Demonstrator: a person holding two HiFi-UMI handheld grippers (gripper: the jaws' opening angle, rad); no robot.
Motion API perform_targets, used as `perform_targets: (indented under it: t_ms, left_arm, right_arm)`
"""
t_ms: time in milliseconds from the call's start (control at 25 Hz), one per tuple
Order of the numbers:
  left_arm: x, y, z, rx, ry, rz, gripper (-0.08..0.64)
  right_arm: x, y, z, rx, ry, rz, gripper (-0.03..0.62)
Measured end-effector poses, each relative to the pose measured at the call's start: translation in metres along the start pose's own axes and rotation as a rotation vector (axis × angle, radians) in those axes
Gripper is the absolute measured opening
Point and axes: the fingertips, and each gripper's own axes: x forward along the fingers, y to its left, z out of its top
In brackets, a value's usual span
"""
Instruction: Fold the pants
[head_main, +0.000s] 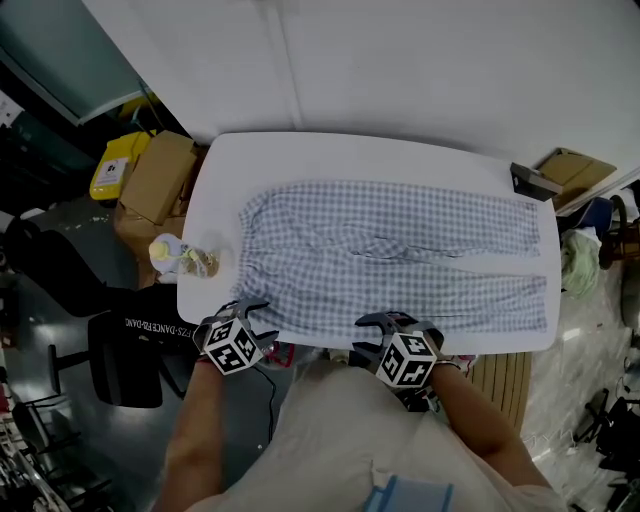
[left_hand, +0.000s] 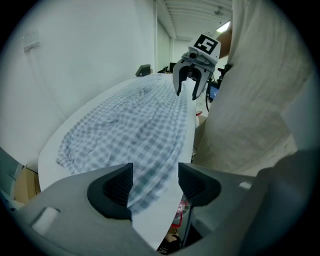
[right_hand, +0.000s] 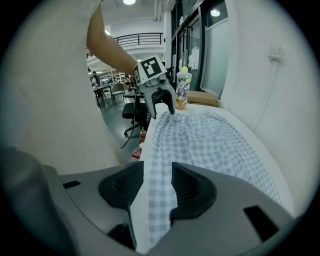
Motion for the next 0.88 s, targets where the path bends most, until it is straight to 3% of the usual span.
perform_targets:
  t_ms: [400, 880]
  left_arm:
    - [0.009, 0.015, -0.048, 0.107, 0.143, -0.032, 0.270]
    - [0.013, 0.025, -0.063, 0.190, 0.229, 0.007, 0.268]
  right_arm:
    - [0.041, 0.009, -0.018, 0.014, 0.140, 0.037, 0.183]
    - [0.052, 0.011, -0.038, 0.011, 0.247, 0.018, 0.149]
